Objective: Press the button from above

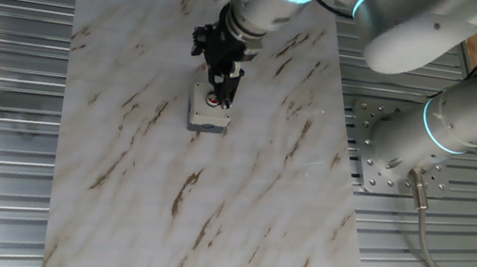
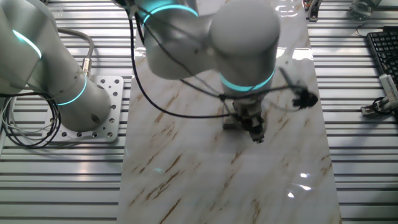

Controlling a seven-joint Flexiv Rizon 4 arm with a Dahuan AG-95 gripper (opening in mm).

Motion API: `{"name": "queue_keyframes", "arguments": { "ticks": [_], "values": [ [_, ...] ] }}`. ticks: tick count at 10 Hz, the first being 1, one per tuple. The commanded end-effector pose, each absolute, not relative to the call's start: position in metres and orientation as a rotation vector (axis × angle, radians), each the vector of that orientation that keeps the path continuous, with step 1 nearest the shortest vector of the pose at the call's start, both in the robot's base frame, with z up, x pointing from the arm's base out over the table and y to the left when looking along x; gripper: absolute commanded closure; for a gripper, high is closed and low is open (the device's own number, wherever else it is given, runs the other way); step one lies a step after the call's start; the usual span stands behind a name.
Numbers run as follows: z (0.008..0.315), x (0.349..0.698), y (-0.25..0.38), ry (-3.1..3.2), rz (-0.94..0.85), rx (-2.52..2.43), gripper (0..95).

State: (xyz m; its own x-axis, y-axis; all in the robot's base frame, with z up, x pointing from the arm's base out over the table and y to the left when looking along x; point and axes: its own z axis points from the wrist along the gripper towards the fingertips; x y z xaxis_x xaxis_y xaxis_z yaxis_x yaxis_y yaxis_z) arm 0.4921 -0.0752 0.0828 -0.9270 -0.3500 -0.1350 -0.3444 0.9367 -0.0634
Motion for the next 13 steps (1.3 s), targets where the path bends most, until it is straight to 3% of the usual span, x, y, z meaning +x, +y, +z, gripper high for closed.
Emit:
{"name": "queue_keyframes", "arguments": {
  "ticks": [1,13],
  "values": [
    [0.1195,0.4873,-0.0653,3.002,-0.068,-0.571,0.0],
    [0.122,0.4885,-0.0593,3.004,-0.046,-0.568,0.0]
  ]
}}
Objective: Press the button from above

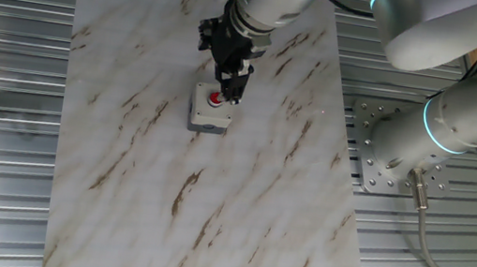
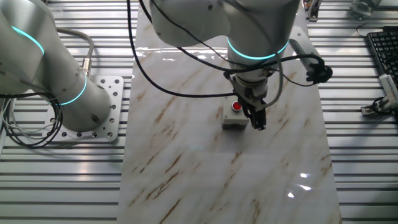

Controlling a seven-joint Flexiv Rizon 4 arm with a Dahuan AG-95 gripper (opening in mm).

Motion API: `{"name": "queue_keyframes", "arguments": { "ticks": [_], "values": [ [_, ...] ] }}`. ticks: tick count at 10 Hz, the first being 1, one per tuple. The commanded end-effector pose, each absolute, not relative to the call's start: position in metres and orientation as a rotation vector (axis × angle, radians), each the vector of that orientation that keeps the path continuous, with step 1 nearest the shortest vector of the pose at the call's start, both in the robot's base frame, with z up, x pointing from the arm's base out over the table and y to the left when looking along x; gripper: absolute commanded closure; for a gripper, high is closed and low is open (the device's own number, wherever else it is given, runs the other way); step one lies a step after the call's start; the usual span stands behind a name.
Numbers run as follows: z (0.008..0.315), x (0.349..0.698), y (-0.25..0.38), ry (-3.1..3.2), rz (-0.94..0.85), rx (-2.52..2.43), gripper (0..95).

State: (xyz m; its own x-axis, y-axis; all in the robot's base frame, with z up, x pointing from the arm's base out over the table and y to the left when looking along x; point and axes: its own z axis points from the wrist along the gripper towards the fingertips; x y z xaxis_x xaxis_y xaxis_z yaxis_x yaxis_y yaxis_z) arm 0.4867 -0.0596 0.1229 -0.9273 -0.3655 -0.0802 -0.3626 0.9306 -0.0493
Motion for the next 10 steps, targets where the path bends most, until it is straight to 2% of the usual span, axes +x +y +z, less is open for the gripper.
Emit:
{"name": "queue_keyframes", "arguments": {
  "ticks": [1,10],
  "values": [
    [0.1214,0.4891,-0.0589,3.016,-0.042,-0.567,0.0],
    [0.1196,0.4905,-0.0588,3.029,-0.047,-0.579,0.0]
  ]
}}
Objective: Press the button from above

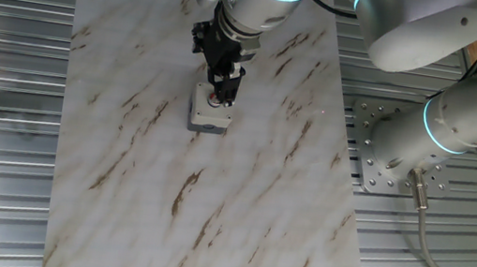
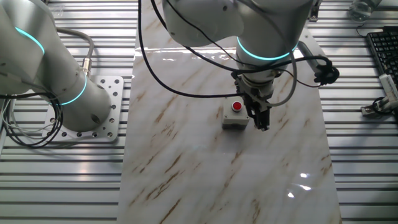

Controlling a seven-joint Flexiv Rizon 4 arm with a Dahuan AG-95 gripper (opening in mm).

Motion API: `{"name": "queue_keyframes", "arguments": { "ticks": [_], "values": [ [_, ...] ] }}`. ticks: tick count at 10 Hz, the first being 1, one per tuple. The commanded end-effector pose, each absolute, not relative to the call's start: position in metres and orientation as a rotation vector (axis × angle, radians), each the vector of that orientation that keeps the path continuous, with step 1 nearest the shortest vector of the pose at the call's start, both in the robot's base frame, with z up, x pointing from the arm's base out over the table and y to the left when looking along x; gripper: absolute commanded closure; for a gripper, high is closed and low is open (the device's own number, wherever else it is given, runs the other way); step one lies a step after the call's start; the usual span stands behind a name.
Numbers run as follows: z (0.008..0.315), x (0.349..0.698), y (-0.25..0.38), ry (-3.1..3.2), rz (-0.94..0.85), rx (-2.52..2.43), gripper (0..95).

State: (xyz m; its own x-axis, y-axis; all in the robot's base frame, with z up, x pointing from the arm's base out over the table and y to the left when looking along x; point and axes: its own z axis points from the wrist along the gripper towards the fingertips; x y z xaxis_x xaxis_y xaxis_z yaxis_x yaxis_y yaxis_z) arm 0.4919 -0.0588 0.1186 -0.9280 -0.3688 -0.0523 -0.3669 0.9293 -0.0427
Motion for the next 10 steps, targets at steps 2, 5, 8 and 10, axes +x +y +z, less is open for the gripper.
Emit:
{"name": "queue_keyframes", "arguments": {
  "ticks": [2,5,8,10],
  "values": [
    [0.1196,0.4905,-0.0588,3.033,-0.043,-0.581,0.0],
    [0.1192,0.4898,-0.0588,3.036,-0.032,-0.565,0.0],
    [0.1191,0.4897,-0.0588,3.036,-0.026,-0.547,19.0],
    [0.1191,0.4896,-0.0588,3.036,-0.021,-0.549,19.0]
  ]
}}
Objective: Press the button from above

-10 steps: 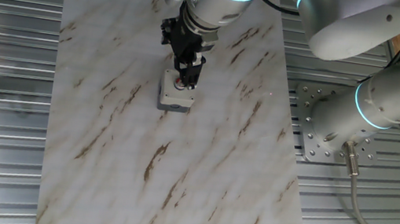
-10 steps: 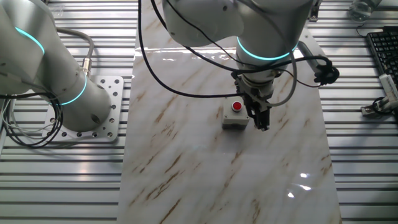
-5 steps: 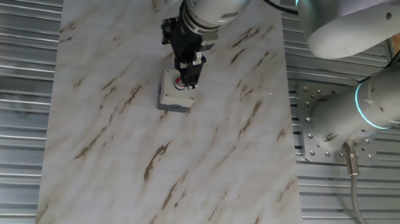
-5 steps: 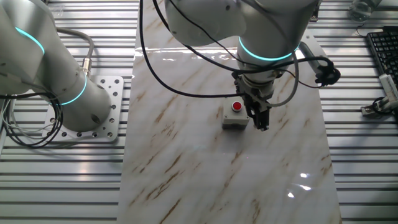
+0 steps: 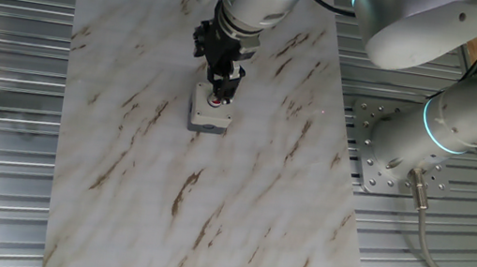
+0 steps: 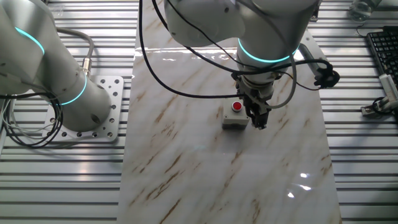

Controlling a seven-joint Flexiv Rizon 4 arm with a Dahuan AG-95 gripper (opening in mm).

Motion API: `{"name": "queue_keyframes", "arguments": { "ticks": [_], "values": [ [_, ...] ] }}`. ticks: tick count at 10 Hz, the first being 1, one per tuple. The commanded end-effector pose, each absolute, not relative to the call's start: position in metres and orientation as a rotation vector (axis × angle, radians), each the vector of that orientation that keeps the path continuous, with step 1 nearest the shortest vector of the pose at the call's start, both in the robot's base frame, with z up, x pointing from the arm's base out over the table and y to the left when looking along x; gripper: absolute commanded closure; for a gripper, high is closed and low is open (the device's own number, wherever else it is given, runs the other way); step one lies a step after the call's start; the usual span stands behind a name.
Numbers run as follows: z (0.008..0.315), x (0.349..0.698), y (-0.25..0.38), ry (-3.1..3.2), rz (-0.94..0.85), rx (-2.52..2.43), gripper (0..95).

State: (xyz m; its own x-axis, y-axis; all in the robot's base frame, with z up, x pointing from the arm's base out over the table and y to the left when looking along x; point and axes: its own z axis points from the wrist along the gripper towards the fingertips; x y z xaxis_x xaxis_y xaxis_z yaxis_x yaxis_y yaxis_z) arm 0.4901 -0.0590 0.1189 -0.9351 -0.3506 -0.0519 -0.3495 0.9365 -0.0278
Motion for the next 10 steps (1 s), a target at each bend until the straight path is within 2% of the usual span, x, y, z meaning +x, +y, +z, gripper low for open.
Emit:
{"name": "queue_keyframes", "arguments": {
  "ticks": [1,10],
  "values": [
    [0.119,0.4894,-0.0587,3.036,-0.017,-0.548,19.0],
    [0.1186,0.4894,-0.0589,3.041,-0.015,-0.527,19.0]
  ]
}}
